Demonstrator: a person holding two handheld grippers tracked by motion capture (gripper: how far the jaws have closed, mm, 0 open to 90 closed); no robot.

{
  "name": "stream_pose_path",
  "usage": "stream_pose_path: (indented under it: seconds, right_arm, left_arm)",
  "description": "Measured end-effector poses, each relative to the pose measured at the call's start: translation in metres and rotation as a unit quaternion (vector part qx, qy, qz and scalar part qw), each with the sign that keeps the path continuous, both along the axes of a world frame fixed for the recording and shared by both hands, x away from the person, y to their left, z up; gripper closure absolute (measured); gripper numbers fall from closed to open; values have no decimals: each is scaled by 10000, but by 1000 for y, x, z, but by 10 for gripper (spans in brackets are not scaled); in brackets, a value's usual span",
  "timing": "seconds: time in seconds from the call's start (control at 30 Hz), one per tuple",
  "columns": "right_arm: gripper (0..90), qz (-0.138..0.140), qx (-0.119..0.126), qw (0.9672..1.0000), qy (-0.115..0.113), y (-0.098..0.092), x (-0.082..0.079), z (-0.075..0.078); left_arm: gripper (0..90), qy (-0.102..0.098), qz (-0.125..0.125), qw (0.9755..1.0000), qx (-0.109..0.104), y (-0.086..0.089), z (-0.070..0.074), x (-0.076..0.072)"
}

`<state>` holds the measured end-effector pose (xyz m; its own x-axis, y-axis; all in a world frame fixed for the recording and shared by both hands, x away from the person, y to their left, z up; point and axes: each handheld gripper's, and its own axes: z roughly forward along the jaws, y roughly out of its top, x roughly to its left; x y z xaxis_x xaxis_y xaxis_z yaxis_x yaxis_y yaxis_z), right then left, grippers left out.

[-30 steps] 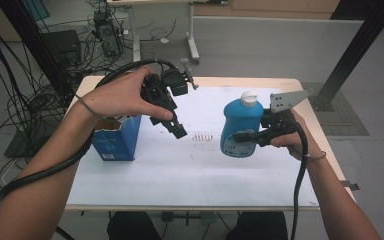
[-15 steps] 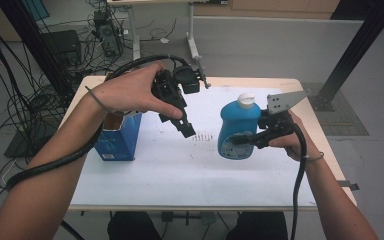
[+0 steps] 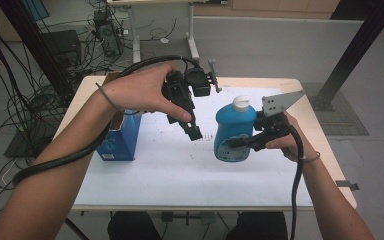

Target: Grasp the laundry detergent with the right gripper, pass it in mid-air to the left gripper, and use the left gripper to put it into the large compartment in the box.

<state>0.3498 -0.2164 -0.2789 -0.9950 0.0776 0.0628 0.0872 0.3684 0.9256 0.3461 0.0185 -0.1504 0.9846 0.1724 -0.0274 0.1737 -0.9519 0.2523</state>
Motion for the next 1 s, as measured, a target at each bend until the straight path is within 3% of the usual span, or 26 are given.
stream_pose_path:
  seconds: [0.3, 1.0]
  right_arm:
    - [455, 143, 93, 9999, 7, 10, 0, 2]
    - [455, 481, 46, 9988, -59, 40, -5, 5]
  left_arm:
    - [108, 0, -41, 10000, -52, -6, 1, -2]
    - [107, -28, -176, 9998, -89, -16, -3, -7]
